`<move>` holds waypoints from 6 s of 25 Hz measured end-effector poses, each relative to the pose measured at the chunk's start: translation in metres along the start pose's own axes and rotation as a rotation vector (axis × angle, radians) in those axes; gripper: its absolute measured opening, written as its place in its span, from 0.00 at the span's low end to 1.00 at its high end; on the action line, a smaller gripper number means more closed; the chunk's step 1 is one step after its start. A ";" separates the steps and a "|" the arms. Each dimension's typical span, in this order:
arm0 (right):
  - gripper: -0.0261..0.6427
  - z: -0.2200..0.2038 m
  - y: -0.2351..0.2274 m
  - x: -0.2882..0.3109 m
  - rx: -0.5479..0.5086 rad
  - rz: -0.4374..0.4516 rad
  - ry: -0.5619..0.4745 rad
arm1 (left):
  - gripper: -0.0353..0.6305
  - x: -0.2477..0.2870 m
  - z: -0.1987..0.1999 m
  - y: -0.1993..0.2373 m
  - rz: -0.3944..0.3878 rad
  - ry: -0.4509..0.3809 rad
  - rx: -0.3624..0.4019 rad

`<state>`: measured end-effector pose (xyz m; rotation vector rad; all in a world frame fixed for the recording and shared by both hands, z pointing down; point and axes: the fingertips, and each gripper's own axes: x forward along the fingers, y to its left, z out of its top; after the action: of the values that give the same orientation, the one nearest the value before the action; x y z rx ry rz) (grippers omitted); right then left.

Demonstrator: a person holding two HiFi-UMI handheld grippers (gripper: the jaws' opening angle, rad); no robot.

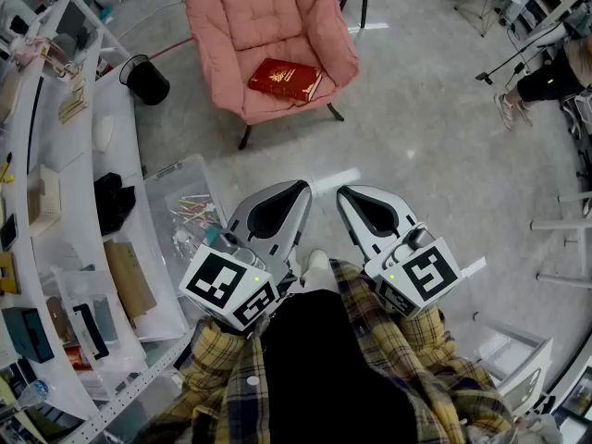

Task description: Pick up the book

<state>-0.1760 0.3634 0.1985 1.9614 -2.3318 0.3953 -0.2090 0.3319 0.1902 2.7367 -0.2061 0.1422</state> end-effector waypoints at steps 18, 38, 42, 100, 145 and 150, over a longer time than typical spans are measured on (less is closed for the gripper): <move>0.07 -0.016 0.006 -0.042 0.010 0.034 -0.008 | 0.06 -0.012 -0.012 -0.031 0.074 -0.040 -0.012; 0.07 -0.017 -0.025 0.019 0.068 -0.009 0.021 | 0.06 0.013 0.003 0.046 0.084 -0.009 -0.030; 0.07 -0.007 -0.041 0.060 0.069 -0.021 0.020 | 0.06 0.031 0.020 0.083 0.060 -0.004 -0.026; 0.07 0.021 -0.373 0.194 0.126 0.294 0.194 | 0.06 0.312 0.081 0.239 0.450 -0.072 -0.153; 0.07 -0.019 -0.403 0.458 0.031 0.607 0.471 | 0.07 0.337 -0.028 0.440 0.611 0.029 -0.566; 0.07 -0.052 -0.406 0.467 0.085 0.594 0.498 | 0.07 0.346 -0.080 0.460 0.589 0.064 -0.661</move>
<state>0.1289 -0.1343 0.4112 0.9780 -2.5031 0.9038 0.0504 -0.0991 0.4801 1.9474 -0.8674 0.2641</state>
